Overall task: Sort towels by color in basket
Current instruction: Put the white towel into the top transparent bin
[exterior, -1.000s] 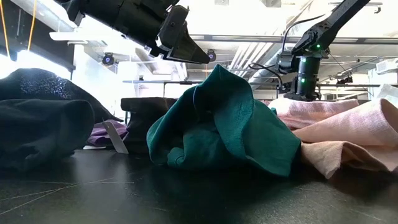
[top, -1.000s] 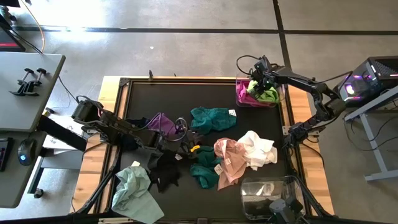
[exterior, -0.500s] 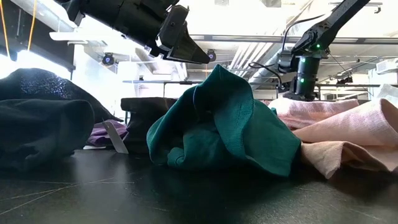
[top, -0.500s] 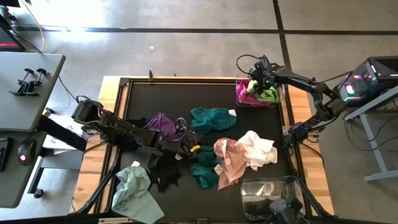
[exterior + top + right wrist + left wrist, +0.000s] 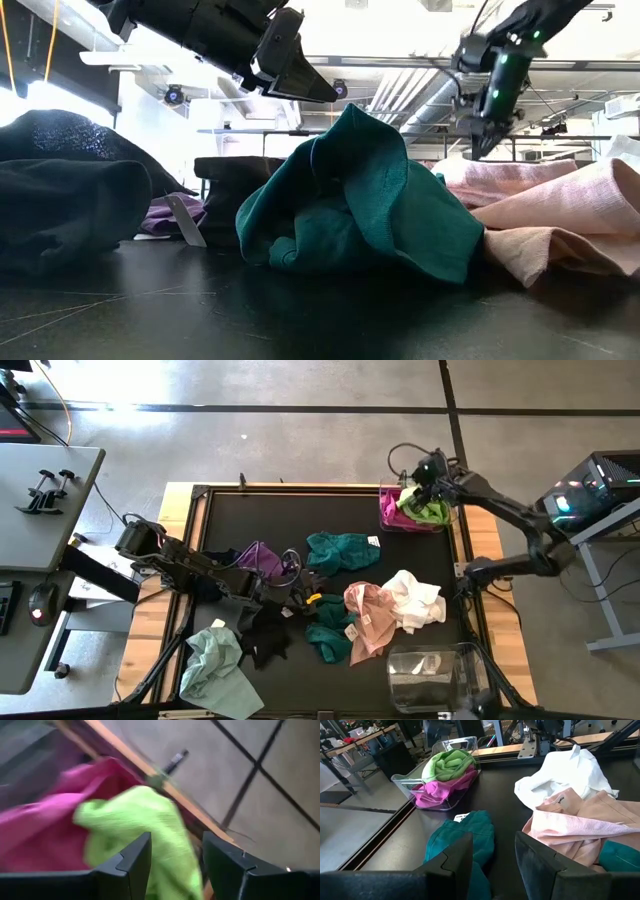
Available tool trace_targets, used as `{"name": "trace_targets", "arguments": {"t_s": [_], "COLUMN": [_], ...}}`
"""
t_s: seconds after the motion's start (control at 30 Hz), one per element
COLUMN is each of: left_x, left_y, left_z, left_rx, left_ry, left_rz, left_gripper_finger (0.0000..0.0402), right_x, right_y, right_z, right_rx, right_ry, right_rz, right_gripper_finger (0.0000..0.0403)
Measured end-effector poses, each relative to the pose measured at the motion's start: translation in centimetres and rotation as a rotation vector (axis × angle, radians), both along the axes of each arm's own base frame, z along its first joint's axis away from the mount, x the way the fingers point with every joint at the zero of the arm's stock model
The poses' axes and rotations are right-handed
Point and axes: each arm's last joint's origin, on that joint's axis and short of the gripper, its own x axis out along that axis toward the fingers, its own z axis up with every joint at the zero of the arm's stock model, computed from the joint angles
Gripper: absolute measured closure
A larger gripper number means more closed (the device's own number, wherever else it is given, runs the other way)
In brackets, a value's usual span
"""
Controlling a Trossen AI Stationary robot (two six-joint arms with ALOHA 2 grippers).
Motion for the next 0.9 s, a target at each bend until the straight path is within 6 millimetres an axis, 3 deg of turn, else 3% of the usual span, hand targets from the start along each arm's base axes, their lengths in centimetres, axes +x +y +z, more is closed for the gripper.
{"name": "trace_targets", "arguments": {"t_s": [0.23, 0.37, 0.5, 0.6, 0.7, 0.9], "left_x": [0.0, 0.0, 0.0, 0.0, 0.0, 0.0], "left_y": [0.0, 0.0, 0.0, 0.0, -0.1, -0.1], "left_z": [0.0, 0.0, 0.0, 0.0, 0.0, 0.0], "left_rx": [0.0, 0.0, 0.0, 0.0, -0.003, -0.001], "left_ry": [0.0, 0.0, 0.0, 0.0, -0.001, 0.001], "left_rz": [0.0, 0.0, 0.0, 0.0, -0.002, -0.006], "left_gripper_finger": [0.0268, 0.0268, 0.0268, 0.0268, 0.0268, 0.0268], "right_x": [1.5, 1.8, 1.9, 2.0, 1.8, 1.1], "right_y": [6.9, 11.0, 14.3, 16.1, 17.3, 19.1], "right_z": [0.7, 0.5, -0.2, -1.2, -2.8, -5.2], "right_rx": [0.003, 0.119, 0.35, 0.529, 0.631, 0.755], "right_ry": [-0.074, -0.114, -0.169, -0.193, -0.172, -0.111], "right_rz": [0.228, 0.397, 0.538, 0.636, 0.617, 0.561], "right_gripper_finger": [0.0262, 0.0265, 0.0265, 0.0265, 0.026, 0.0198]}}
